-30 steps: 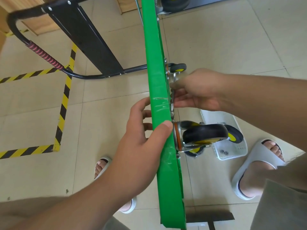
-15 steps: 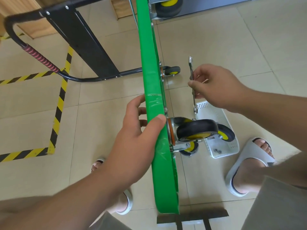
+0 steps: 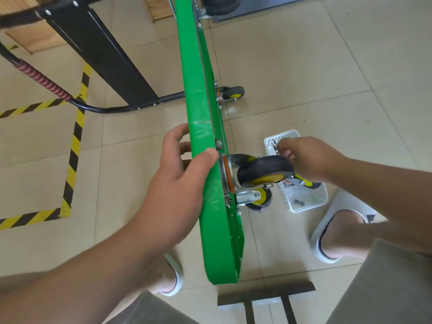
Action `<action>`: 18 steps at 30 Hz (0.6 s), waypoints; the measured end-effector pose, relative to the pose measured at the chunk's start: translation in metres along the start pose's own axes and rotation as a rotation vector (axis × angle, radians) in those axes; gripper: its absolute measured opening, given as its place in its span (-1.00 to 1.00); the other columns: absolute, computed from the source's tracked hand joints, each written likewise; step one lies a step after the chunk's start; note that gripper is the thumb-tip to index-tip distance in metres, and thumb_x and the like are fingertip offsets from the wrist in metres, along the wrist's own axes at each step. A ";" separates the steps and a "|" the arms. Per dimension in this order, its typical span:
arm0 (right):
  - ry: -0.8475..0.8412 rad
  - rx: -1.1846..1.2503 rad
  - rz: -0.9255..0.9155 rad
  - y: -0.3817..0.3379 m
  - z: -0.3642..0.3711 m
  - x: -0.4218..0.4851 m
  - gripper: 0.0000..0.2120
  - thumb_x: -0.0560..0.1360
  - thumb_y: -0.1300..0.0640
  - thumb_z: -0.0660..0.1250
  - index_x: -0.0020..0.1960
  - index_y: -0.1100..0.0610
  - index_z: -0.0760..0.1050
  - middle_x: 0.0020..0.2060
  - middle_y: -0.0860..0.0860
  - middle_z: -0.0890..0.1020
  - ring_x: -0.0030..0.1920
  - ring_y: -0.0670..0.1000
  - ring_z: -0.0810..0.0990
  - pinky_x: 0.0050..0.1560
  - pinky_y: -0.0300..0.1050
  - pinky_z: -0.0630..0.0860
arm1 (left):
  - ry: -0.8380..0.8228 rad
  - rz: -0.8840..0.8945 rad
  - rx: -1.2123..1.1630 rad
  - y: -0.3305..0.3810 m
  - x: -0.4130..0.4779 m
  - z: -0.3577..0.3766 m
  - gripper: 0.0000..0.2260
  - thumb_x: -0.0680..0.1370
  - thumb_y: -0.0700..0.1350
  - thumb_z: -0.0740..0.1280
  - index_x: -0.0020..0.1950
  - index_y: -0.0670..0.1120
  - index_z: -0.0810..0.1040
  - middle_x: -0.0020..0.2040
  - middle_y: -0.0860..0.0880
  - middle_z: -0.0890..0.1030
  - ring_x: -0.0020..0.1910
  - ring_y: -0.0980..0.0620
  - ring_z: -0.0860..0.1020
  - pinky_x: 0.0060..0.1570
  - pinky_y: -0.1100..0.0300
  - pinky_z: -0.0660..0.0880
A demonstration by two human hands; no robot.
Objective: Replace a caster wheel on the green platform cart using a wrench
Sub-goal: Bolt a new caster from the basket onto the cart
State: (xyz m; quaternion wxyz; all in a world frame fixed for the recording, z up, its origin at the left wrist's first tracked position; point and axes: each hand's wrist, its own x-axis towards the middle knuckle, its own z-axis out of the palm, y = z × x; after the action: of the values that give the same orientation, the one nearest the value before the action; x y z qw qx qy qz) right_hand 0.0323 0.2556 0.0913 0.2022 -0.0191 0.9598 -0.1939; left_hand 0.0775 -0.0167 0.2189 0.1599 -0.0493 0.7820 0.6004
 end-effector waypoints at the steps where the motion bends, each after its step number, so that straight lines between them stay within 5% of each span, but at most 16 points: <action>1: -0.042 -0.036 0.017 0.001 0.005 -0.001 -0.89 0.59 0.16 0.26 0.07 0.08 0.52 -0.04 0.06 0.65 -0.11 0.15 0.61 -0.15 0.01 0.56 | 0.005 -0.003 0.008 0.000 0.000 0.000 -0.71 0.64 0.06 0.24 0.32 0.37 0.35 0.12 0.24 0.56 -0.10 0.15 0.68 -0.26 0.32 0.57; 8: -0.173 -0.190 0.078 0.012 0.043 -0.009 -0.77 0.67 0.08 0.19 0.28 0.09 0.48 0.12 0.09 0.62 0.09 0.17 0.60 0.05 0.00 0.54 | 0.007 -0.028 0.026 -0.001 0.000 -0.001 -0.70 0.67 0.07 0.24 0.35 0.38 0.34 0.16 0.25 0.57 -0.04 0.16 0.68 -0.21 0.24 0.60; 12: -0.211 -0.241 0.051 0.031 0.068 -0.006 -0.78 0.66 0.05 0.17 0.28 -0.01 0.47 0.19 0.06 0.57 0.11 0.14 0.58 -0.05 -0.10 0.43 | 0.015 -0.051 0.044 0.003 -0.001 -0.001 -0.65 0.54 0.19 0.27 0.31 0.43 0.36 0.12 0.28 0.59 -0.03 0.18 0.68 -0.24 0.28 0.60; 15: -0.252 -0.240 0.076 0.049 0.089 -0.004 -0.72 0.63 0.02 0.22 0.32 -0.10 0.47 0.22 0.03 0.55 0.20 0.12 0.58 0.07 -0.10 0.52 | 0.020 -0.057 0.040 0.003 -0.002 0.001 -0.72 0.63 0.14 0.29 0.31 0.41 0.37 0.15 0.22 0.60 -0.04 0.17 0.69 -0.24 0.35 0.59; 18: -0.293 -0.259 0.107 0.054 0.099 -0.003 -0.66 0.61 0.15 0.26 0.33 -0.15 0.48 0.23 -0.08 0.56 0.14 0.04 0.60 0.00 -0.14 0.52 | 0.048 -0.006 0.065 0.001 -0.001 0.002 -0.56 0.59 0.17 0.31 0.46 0.32 0.35 0.34 0.14 0.56 0.23 0.11 0.62 0.13 0.05 0.64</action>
State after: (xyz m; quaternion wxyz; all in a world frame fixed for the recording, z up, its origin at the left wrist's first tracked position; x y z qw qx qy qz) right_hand 0.0763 0.2702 -0.0113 0.3456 -0.0220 0.9366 -0.0528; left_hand 0.0786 -0.0143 0.2192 0.1445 -0.0610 0.8045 0.5729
